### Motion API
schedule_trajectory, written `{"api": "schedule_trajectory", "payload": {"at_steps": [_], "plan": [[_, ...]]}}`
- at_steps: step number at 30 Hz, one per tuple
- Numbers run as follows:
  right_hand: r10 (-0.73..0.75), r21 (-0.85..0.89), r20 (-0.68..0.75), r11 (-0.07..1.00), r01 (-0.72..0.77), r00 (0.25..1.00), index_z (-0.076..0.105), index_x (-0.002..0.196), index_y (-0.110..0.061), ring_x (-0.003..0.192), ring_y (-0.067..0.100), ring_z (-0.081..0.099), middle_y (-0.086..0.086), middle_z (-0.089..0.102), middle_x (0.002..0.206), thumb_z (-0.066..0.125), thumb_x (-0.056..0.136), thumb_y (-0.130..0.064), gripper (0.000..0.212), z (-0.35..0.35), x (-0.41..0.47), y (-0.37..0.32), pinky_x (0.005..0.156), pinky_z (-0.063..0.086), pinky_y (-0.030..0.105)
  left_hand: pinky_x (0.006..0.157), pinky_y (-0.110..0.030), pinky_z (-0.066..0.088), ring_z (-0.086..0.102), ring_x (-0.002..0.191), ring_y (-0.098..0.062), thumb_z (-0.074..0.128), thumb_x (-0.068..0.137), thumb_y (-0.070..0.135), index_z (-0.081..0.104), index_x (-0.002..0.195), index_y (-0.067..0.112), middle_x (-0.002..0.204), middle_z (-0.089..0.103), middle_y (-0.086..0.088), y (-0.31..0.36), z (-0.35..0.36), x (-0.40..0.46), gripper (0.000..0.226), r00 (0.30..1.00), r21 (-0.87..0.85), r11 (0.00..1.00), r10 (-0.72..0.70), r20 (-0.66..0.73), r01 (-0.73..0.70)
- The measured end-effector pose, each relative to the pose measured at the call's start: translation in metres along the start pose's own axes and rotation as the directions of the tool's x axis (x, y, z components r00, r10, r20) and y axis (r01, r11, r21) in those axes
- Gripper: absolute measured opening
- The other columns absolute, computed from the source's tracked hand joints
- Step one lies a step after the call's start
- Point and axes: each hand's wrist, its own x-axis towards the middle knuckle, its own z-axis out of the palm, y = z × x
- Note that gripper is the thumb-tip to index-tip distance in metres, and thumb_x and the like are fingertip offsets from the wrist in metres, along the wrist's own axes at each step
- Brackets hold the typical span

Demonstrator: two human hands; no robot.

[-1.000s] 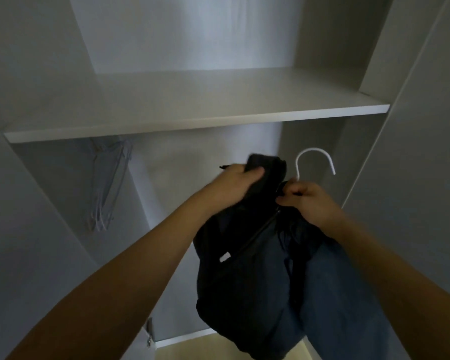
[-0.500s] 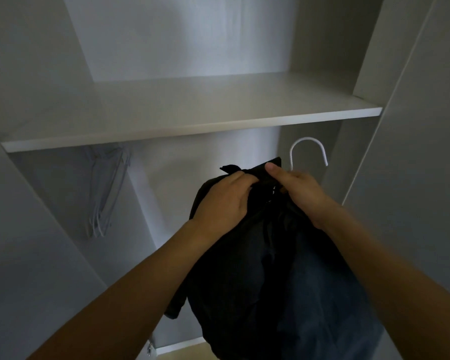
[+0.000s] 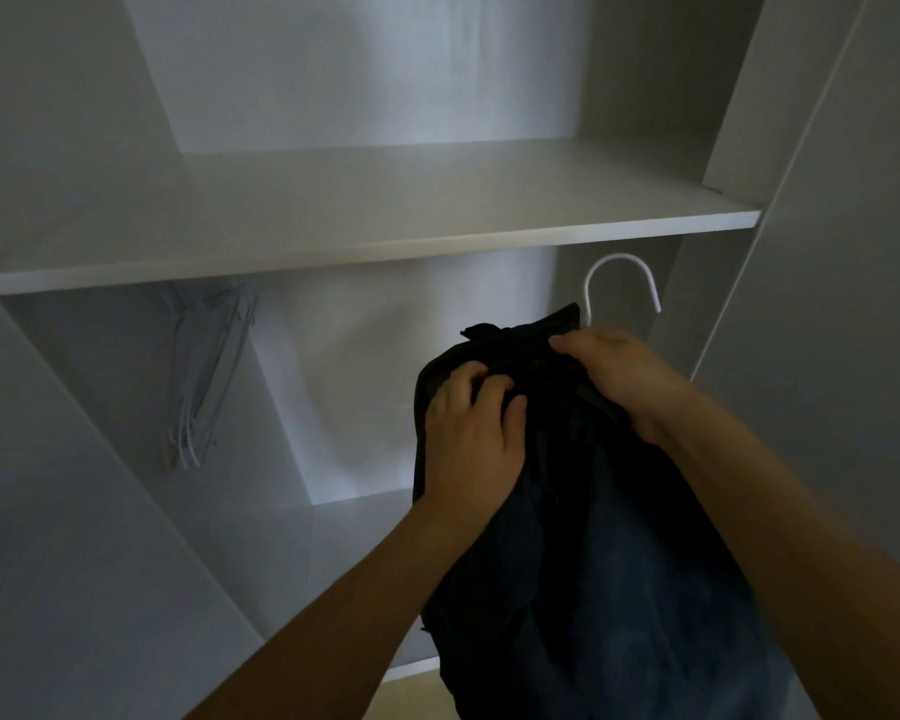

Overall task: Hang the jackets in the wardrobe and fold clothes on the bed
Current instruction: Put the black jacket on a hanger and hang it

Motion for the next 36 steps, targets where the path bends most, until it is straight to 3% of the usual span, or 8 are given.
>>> {"api": "schedule_trajectory", "payload": {"at_steps": [4,8,12,18,23,27,31,36], "plan": [[0.016,0.058,-0.011,0.998,-0.016,1.0,0.07,0.087,-0.01,0.07,0.013,0.071,0.005,0.075,0.08,0.057,0.093,-0.026,0.022,-0.011,-0.004,-0.008,0.056,0.054,0.019,0.077,-0.031,0.048,0.05,0.087,-0.019,0.06,0.092,0.03,0.051,0.092,0.01,0.096,0.051,-0.005,0.01,0.007,-0.003,0.022,0.984,0.033,0.996,0.088,-0.156,-0.083],[0.012,0.079,-0.054,0.997,-0.008,0.998,0.071,0.089,-0.011,0.077,0.018,0.072,0.006,0.075,0.085,0.058,0.092,-0.029,0.022,-0.017,-0.005,-0.01,0.071,0.057,0.028,0.078,-0.033,0.054,0.059,0.085,-0.007,0.055,0.09,0.053,0.051,0.102,0.023,0.095,0.059,0.008,0.007,0.01,0.003,0.032,0.952,-0.364,0.88,-0.263,0.159,0.304],[0.004,0.112,-0.123,0.994,0.01,0.992,0.07,0.087,-0.011,0.074,0.017,0.072,0.005,0.075,0.08,0.058,0.091,-0.028,0.022,-0.022,-0.001,-0.011,0.061,0.057,0.023,0.087,-0.017,0.049,0.06,0.098,0.007,0.055,0.091,0.052,0.059,0.117,0.035,0.109,0.065,0.019,0.012,0.015,0.017,0.031,0.904,-0.543,0.754,-0.158,0.398,0.37],[0.048,0.076,-0.309,0.997,-0.026,0.95,0.068,0.087,-0.002,0.068,0.02,0.067,0.011,0.07,0.077,0.057,0.091,-0.021,0.022,-0.035,0.019,0.003,0.059,0.053,0.025,0.051,-0.008,0.036,0.055,0.063,0.005,0.057,0.09,0.048,0.053,0.074,0.029,0.069,0.058,0.013,0.024,0.005,0.031,0.025,0.937,-0.303,0.917,-0.162,0.309,0.258],[0.033,-0.024,-0.386,0.999,-0.046,0.922,0.059,0.073,-0.007,0.054,0.018,0.054,0.008,0.057,0.062,0.057,0.087,-0.012,0.015,-0.043,0.035,0.014,0.047,0.043,0.021,0.05,-0.016,0.032,0.048,0.055,-0.003,0.058,0.092,0.039,0.043,0.061,0.025,0.056,0.047,0.009,0.02,-0.034,0.031,0.038,0.966,-0.176,0.979,-0.055,0.254,0.102],[0.049,0.024,-0.414,0.999,-0.043,0.909,0.059,0.079,-0.005,0.054,0.017,0.057,0.01,0.06,0.068,0.06,0.086,-0.012,0.009,-0.045,0.04,0.018,0.046,0.046,0.021,0.05,-0.017,0.033,0.049,0.052,-0.003,0.055,0.093,0.042,0.047,0.058,0.026,0.054,0.049,0.011,-0.005,-0.076,0.027,0.04,0.909,-0.067,0.992,-0.068,0.41,0.105],[0.1,0.177,-0.259,0.983,-0.054,0.961,0.062,0.083,-0.006,0.066,0.021,0.06,0.009,0.063,0.071,0.059,0.089,-0.019,0.015,-0.018,0.035,0.014,0.062,0.048,0.028,0.058,-0.028,0.038,0.055,0.067,-0.008,0.047,0.095,0.044,0.053,0.071,0.024,0.072,0.056,0.007,-0.015,-0.082,0.049,0.032,0.823,0.113,0.99,-0.135,0.551,0.087],[0.078,0.174,-0.076,0.983,-0.064,0.994,0.067,0.091,-0.006,0.074,0.023,0.064,0.012,0.065,0.081,0.058,0.091,-0.028,0.024,0.011,0.029,0.001,0.072,0.053,0.034,0.057,-0.027,0.035,0.056,0.073,-0.009,0.041,0.098,0.049,0.048,0.084,0.029,0.08,0.056,0.009,-0.004,-0.03,0.053,0.025,0.848,-0.03,0.993,-0.08,0.524,0.113]]}}
